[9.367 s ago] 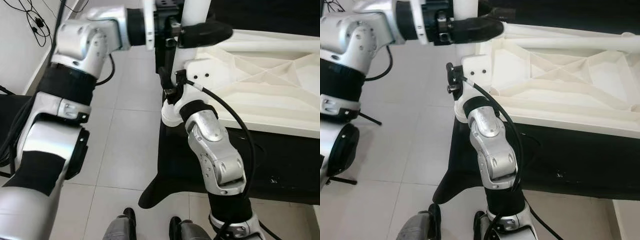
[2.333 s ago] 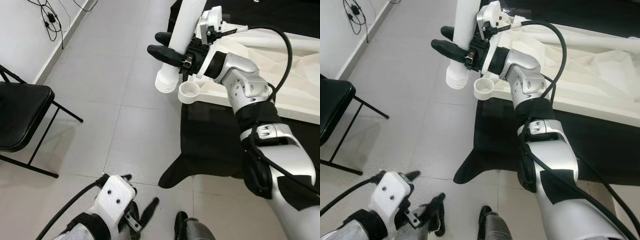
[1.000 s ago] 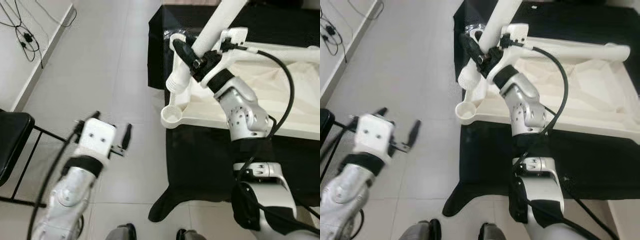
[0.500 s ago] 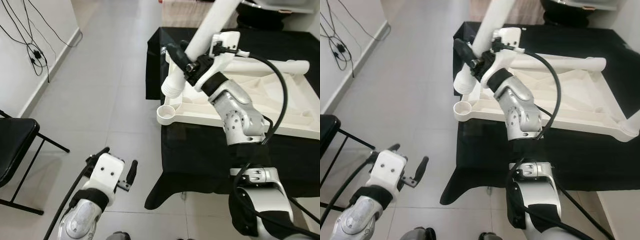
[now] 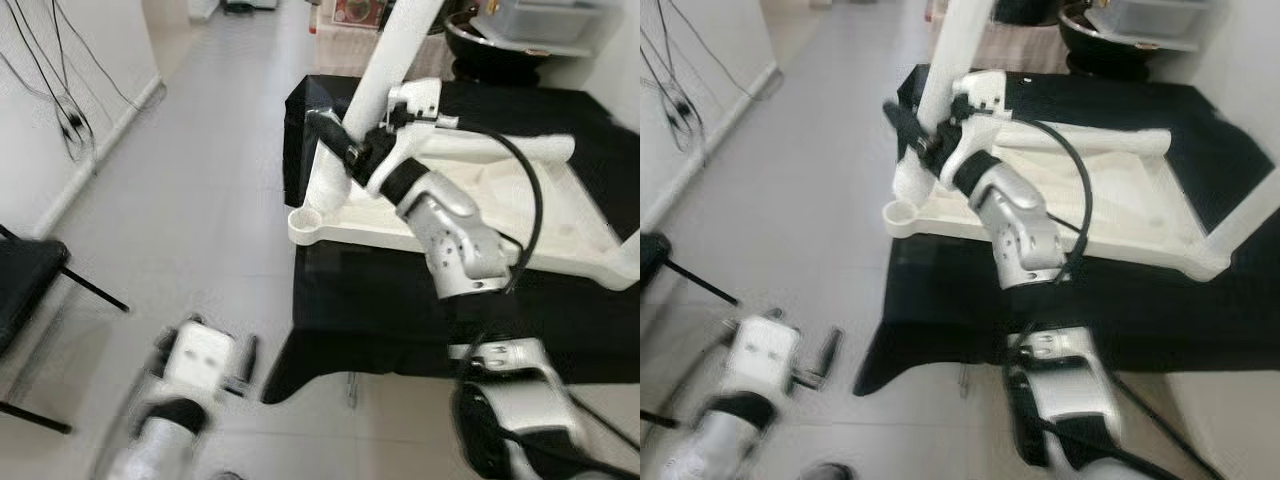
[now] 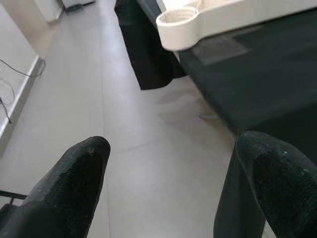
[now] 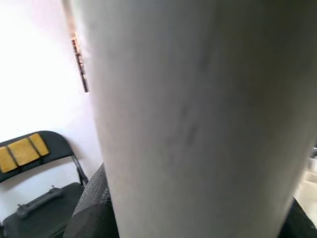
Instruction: Building children table
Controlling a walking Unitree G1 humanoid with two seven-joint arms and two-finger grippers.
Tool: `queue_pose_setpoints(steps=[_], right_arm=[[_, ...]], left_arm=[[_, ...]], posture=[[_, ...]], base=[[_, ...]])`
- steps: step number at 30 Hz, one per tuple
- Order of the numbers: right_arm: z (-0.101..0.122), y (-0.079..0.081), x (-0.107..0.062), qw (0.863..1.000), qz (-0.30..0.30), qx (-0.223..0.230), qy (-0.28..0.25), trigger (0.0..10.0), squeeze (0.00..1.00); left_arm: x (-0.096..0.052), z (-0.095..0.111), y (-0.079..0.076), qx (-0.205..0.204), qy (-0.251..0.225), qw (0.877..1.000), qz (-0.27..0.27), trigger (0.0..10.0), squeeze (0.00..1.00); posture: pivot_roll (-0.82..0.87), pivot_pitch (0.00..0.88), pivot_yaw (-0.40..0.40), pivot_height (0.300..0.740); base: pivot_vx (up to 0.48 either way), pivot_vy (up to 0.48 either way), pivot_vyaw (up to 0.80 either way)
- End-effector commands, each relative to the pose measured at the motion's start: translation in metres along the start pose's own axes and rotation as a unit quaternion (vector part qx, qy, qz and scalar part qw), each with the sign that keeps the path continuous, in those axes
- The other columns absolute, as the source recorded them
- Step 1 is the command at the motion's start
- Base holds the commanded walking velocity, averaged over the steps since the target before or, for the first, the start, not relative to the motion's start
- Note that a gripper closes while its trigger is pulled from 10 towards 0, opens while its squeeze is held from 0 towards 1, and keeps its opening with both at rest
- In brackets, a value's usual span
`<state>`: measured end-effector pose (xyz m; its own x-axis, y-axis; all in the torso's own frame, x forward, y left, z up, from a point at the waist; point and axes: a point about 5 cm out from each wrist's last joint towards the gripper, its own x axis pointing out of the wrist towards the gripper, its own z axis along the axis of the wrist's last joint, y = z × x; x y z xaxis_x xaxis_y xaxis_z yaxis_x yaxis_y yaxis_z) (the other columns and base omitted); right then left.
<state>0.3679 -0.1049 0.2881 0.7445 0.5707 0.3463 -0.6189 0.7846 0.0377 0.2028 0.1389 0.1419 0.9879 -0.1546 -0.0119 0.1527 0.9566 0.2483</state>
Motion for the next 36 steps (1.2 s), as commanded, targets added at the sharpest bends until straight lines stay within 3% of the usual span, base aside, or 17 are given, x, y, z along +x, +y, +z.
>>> queue_pose_setpoints(steps=[1, 13, 17, 22, 36], right_arm=[[0.001, 0.008, 0.001, 1.000, 0.011, -0.003, -0.001, 10.0, 0.00], [-0.017, 0.014, -0.023, 1.000, -0.010, 0.008, 0.018, 10.0, 0.00], [-0.024, 0.027, -0.032, 0.999, -0.009, 0.034, 0.006, 10.0, 0.00], [-0.023, 0.038, -0.032, 0.999, -0.009, 0.049, -0.010, 10.0, 0.00], [-0.018, 0.039, -0.028, 0.999, -0.019, 0.044, -0.018, 10.0, 0.00]], left_arm=[[0.000, -0.003, 0.003, 0.012, 0.004, 1.000, 0.004, 10.0, 0.00], [0.010, 0.002, 0.006, 0.011, -0.016, 1.000, 0.002, 10.0, 0.00], [0.015, 0.009, 0.009, 0.008, -0.031, 0.999, -0.001, 10.0, 0.00], [0.023, 0.020, 0.014, -0.004, -0.054, 0.999, 0.005, 10.0, 0.00], [0.034, 0.032, 0.011, -0.012, -0.079, 0.997, -0.015, 10.0, 0.00]], posture=[[0.14, 0.138, -0.062, 0.740], [0.13, 0.097, -0.053, 0.740], [0.13, 0.077, -0.050, 0.740], [0.13, 0.059, -0.048, 0.740], [0.12, 0.047, -0.040, 0.740]], base=[[0.000, 0.000, 0.00], [0.000, 0.000, 0.00], [0.062, 0.000, 0.00], [0.336, 0.000, 0.32], [0.431, 0.000, 0.42]])
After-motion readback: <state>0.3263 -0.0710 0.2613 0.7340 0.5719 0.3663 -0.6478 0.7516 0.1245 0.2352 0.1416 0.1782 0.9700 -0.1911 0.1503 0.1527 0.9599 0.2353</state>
